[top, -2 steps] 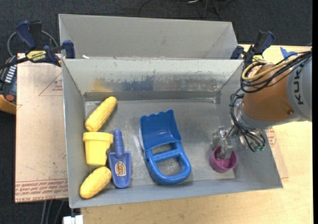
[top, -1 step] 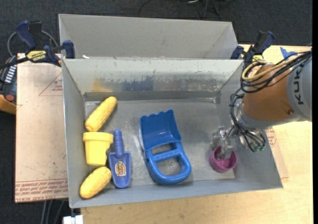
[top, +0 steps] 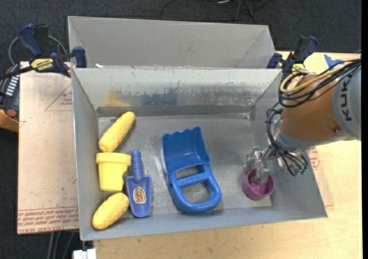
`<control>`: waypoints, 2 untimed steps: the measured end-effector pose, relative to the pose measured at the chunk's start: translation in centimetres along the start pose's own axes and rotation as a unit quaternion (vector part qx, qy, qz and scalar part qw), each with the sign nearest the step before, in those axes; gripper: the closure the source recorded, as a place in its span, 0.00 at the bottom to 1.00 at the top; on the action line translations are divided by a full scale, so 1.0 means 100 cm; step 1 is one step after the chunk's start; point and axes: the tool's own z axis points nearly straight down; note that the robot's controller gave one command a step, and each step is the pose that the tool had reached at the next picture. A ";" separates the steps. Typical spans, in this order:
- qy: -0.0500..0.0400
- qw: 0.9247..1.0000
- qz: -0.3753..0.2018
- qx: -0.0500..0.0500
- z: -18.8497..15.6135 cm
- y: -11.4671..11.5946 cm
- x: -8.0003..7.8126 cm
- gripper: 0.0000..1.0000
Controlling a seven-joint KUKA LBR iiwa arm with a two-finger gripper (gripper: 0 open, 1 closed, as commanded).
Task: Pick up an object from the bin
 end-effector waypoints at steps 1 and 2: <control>-0.002 0.991 -0.135 0.000 -0.044 0.009 0.005 1.00; 0.001 0.999 -0.037 -0.001 -0.119 0.031 0.009 1.00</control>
Offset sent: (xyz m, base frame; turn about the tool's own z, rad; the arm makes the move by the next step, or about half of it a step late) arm -0.0157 0.0356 0.1403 -0.0501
